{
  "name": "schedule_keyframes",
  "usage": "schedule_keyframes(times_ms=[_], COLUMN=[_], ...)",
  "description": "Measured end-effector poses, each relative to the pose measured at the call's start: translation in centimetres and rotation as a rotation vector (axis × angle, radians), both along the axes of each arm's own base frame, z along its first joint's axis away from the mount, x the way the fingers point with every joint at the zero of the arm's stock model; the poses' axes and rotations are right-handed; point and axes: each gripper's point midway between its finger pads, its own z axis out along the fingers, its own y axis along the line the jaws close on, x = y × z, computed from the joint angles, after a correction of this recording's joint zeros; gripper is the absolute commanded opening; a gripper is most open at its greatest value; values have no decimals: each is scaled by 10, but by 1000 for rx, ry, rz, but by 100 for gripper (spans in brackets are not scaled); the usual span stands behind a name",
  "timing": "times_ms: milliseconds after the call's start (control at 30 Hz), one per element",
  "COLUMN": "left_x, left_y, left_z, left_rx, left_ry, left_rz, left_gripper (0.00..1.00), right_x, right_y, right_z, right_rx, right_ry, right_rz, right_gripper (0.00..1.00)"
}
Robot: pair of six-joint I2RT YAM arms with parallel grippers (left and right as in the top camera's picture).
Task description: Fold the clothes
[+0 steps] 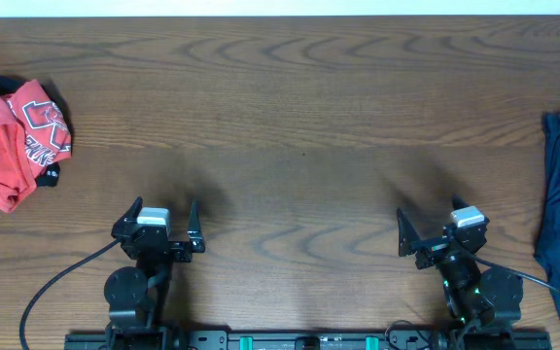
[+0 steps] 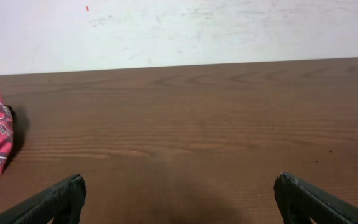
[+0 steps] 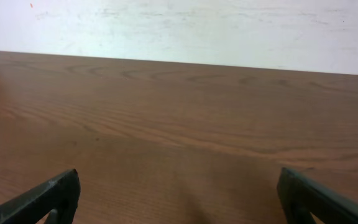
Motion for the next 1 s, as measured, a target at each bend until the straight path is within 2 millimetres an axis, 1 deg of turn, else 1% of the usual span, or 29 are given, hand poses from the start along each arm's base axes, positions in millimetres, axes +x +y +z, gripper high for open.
schedule_keyframes(times_ms=[833,1000], left_x=[0,0], left_y=[0,0], left_z=[0,0], left_rx=[0,0], left_ry=[0,-1], left_rz=[0,0], left_gripper=[98,98], right_x=[0,-1], right_y=[1,3], right_z=[0,0], right_rx=[2,109], right_ry=[0,31], right_rz=[4,-1], right_gripper=[99,99])
